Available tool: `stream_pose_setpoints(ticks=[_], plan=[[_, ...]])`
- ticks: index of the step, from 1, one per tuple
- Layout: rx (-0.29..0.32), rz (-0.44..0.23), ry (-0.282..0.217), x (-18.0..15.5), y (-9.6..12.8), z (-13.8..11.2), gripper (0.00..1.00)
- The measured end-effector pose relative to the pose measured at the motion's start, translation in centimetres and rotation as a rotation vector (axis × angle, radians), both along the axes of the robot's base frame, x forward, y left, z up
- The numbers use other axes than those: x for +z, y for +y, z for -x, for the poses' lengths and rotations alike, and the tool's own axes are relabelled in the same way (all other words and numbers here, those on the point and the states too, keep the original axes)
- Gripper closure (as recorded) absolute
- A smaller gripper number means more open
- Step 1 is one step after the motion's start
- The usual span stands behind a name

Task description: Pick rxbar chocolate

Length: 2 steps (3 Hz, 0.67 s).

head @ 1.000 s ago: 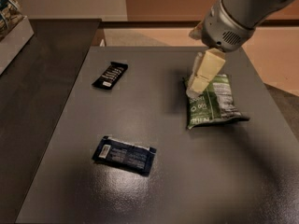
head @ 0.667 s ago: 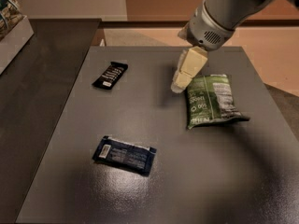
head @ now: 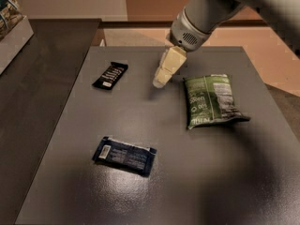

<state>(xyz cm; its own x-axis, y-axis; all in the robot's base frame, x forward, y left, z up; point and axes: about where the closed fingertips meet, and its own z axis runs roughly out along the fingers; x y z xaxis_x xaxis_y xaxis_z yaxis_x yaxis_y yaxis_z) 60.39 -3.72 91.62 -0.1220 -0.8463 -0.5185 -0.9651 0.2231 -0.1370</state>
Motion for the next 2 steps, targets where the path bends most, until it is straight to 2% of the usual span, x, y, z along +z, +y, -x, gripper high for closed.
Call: stream_pose_setpoints(ticks=[2], plan=[[-0.005,-0.059,0.032,-3.3,3.7,-3.5,0.0]])
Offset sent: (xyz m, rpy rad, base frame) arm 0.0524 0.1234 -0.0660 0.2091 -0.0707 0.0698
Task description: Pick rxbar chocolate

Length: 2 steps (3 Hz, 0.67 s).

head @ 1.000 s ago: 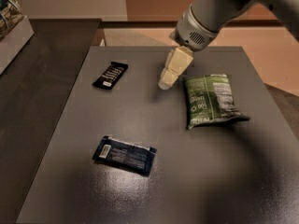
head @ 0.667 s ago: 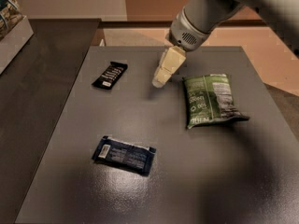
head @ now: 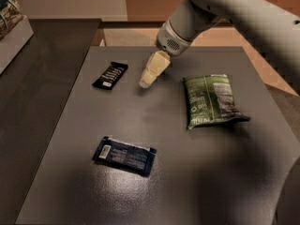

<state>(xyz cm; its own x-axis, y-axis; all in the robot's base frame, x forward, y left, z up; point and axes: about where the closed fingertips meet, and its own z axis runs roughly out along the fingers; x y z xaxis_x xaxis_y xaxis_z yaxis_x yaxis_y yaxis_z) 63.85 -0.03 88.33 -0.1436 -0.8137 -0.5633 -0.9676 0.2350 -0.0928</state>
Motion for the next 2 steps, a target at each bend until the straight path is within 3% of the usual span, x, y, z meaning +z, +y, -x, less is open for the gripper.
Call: stream_pose_setpoints(ticks=[1,2], plan=[[0.028,-0.035,0.001,-1.7,2.7,-1.1,0.0],[0.051,-0.081,-0.038,-2.5,5.3,-1.3,0.0]])
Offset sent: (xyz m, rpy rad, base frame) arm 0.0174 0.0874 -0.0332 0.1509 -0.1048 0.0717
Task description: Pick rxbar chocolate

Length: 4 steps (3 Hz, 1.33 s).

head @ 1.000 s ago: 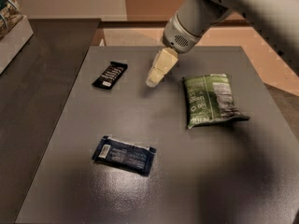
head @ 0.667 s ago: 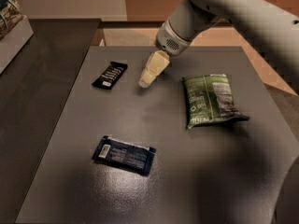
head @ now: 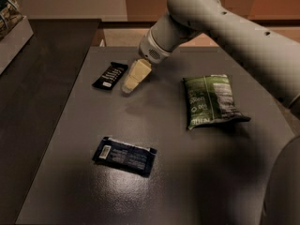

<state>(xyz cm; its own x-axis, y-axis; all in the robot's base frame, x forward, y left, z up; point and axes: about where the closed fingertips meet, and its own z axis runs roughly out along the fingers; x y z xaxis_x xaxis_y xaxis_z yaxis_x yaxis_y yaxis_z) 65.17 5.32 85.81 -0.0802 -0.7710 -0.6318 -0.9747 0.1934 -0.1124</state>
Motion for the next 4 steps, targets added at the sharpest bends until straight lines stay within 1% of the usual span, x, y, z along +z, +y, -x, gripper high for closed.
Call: stream_pose_setpoints(ticks=[1,2,4], plan=[[0.024,-0.032,-0.021,-0.9,2.5,0.1,0.0],[0.043,-0.033,-0.019,-1.7,4.3,0.1,0.0],[0.056,-0.022,0.018,-2.7,6.0,0.0,0.0]])
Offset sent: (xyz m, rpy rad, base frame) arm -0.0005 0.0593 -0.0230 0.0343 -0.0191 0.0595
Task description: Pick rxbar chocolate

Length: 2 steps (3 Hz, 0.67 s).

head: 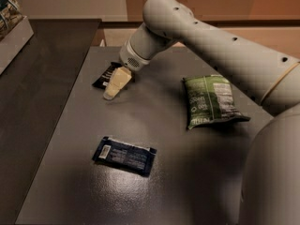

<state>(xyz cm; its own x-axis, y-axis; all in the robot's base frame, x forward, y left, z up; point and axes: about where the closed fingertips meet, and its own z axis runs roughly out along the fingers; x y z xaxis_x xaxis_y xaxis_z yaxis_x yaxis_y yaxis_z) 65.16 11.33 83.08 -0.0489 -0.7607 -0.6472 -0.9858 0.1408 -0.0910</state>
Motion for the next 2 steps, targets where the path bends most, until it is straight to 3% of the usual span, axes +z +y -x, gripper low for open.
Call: stream_pose_setpoints(ticks=[1,2], plan=[[0.003,0.006,0.023,-0.32,0.52,-0.27,0.0],[0.012,0.01,0.048,-0.49,0.79,-0.48,0.18]])
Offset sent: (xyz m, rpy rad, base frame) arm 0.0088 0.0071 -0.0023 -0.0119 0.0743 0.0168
